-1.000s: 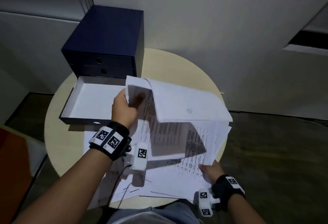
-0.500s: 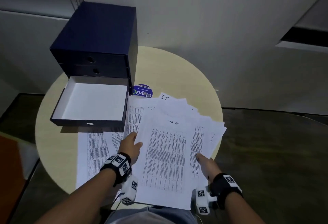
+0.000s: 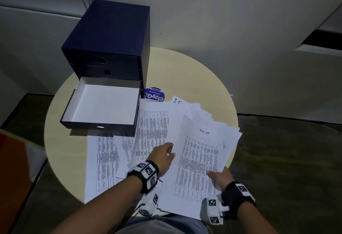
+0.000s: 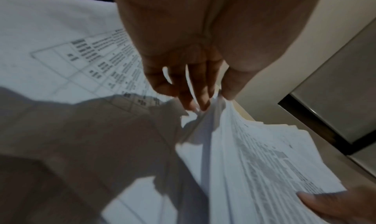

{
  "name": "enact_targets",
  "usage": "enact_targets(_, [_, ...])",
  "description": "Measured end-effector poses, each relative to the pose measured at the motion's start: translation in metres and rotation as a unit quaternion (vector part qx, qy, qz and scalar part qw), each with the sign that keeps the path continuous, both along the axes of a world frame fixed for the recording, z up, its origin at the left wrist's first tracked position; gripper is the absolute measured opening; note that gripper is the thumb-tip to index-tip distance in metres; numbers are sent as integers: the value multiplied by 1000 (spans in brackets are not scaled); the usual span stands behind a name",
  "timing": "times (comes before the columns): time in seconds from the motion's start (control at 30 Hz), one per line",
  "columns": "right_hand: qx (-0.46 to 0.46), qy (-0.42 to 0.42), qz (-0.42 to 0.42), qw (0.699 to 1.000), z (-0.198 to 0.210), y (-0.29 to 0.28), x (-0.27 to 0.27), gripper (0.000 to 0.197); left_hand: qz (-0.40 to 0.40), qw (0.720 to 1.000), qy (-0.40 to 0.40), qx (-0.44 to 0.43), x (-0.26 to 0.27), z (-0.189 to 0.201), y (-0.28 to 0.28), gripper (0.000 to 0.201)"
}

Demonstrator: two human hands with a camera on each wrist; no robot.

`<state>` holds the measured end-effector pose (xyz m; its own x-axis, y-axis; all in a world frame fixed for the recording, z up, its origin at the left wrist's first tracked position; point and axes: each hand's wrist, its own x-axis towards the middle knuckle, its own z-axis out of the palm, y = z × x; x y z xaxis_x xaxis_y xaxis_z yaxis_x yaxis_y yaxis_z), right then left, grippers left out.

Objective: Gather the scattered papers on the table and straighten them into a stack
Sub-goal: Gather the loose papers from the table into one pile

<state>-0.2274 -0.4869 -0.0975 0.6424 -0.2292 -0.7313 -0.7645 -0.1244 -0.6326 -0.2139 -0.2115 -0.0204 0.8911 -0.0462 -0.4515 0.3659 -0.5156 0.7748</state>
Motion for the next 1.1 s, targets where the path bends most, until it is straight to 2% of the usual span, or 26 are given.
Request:
enact_targets(0.07, [-39,-1,1,999,-4,-3,2,74,61,990,-54,113,1,-8,15,6])
enact_targets(0.13, [-66,-2,14,998,-2,-3,3,38,145,965,-70,207,-3,-11,35,10])
enact_targets(0.17, [-67,1,20,998,-2,-5,2,28,189,952,-65,233,-6,-12,44,15])
enact_targets(0.2, [-63,5,22,998,-3,-5,3,26,228,941,-56,244,-10,-13,53,22])
enact_targets(0.27, [-61,7,24,998,-7,-7,3,31,274,927,-26,255,-15,-21,69,40])
enact_targets(0.37, [-65,1,37,997,-7,-7,3,32,280,931,51,226,-14,-31,82,67])
enact_targets(0.47, [-76,-6,28,997,8,1,-1,44,204,943,54,257,-9,-30,77,57])
enact_targets(0.57, [-79,-17,14,997,18,4,-2,53,132,946,5,296,-6,-25,64,49])
enact_targets(0.67, [-68,-8,-16,998,13,-2,-2,69,98,958,-55,264,-2,-23,58,41])
enact_targets(0.77, [-99,-9,-42,994,13,-7,-3,83,70,967,-115,218,2,-20,53,35])
enact_targets(0.93, [-105,2,-31,994,2,-12,-8,90,67,958,-204,192,5,0,39,34])
enact_targets(1.03, [-115,18,-25,993,12,-2,-8,75,87,950,-246,172,10,22,37,36])
enact_targets(1.1, [-125,22,-30,991,19,3,-8,75,103,942,-275,159,15,41,40,39])
